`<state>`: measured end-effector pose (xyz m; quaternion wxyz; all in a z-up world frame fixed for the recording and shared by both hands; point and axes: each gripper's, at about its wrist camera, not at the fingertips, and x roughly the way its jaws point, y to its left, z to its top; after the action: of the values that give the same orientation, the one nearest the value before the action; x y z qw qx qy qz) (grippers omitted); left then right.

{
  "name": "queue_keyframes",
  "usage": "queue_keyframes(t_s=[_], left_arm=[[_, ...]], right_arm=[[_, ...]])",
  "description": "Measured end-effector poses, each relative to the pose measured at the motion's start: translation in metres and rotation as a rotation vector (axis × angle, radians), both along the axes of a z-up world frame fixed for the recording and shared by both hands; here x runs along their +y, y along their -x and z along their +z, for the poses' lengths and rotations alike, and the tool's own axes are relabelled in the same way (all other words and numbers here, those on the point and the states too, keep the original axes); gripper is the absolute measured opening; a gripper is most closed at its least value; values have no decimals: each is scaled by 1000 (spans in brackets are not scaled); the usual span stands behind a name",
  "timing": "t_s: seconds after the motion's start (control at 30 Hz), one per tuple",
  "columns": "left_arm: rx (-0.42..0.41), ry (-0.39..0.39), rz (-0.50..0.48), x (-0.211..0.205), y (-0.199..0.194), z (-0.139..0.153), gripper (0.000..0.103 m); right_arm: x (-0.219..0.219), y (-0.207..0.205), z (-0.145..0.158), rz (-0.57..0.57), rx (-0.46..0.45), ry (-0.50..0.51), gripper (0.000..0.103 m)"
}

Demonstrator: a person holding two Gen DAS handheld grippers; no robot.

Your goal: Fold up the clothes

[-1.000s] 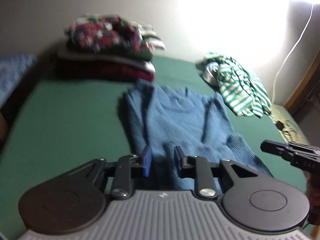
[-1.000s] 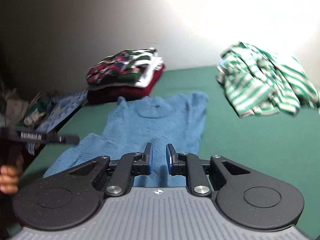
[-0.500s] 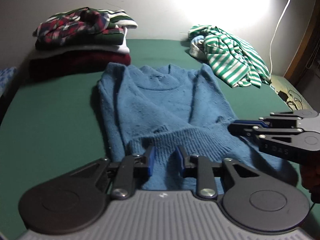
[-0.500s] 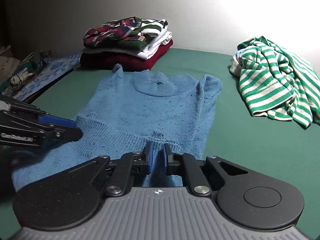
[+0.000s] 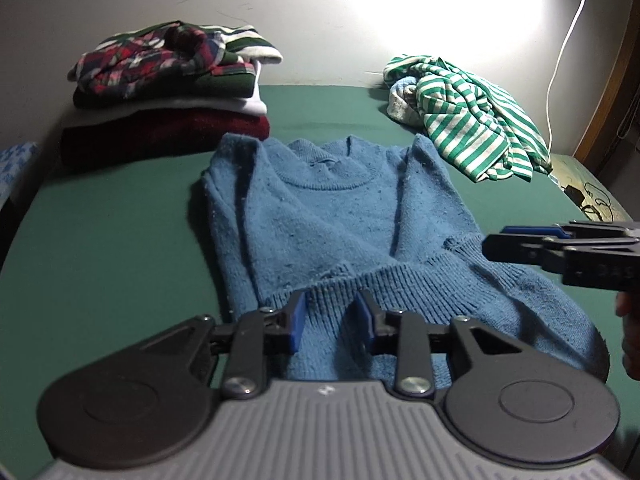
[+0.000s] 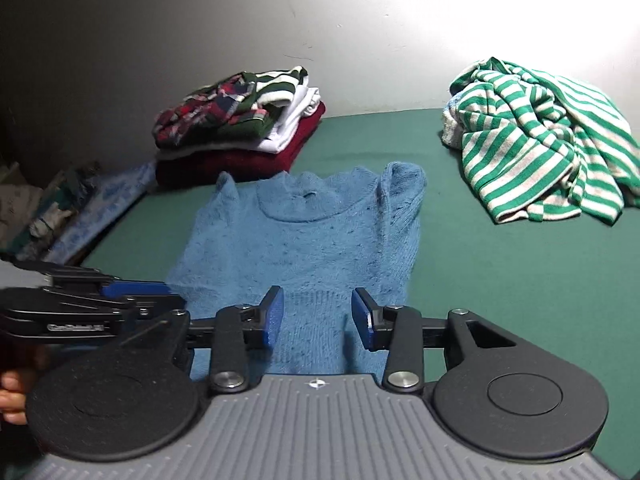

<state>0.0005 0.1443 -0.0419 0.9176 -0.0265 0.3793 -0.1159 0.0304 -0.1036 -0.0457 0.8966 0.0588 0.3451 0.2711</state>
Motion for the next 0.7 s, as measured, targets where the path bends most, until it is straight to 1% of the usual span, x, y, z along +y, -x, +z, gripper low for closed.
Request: queue_keyframes(t_s=[0.07,0.1,0.13,0.2,0.23,0.27,0.33,0.4,0.5,0.53,0.57,0.63,0.7], left_arm=[[-9,-14,-1,-3,0,0,35],[-11,-17,0,-3,-1,0,36],[-13,-18,2,-3,-1,0,37],[-17,-20,5,-3,-2,1,39],[-18,-21,7,-3,-2,2,40],[-20,-22,8,-3,-3,2,40],[-24,-24,11,-4,-4,3,41],[-27,-26,14,-4,-5,4,41],[-32,-29,19,-4,-6,5,41],[-33,-30,21,-3,-8,5,43],[-32,-33,25,-2,-10,3,45],[-31,-27,36,0,-14,-1,56],[-28,-9,46,3,-18,-6,60]], right_arm=[[2,-2,-2,21,31,-2,42],[3,-4,-6,26,51,-6,45],[3,-6,-10,21,75,-20,48],[1,-11,-17,9,121,-64,51],[1,-12,-19,9,137,-87,51],[1,-12,-20,12,141,-96,45],[2,-10,-16,36,118,-102,19],[1,-8,-11,26,86,-102,15],[-1,-6,-4,5,37,-102,12],[-2,-5,-1,-2,21,-102,12],[1,-7,-5,-11,21,-80,12],[6,-9,-18,-23,16,-40,12],[9,-9,-26,-28,-1,-25,14]])
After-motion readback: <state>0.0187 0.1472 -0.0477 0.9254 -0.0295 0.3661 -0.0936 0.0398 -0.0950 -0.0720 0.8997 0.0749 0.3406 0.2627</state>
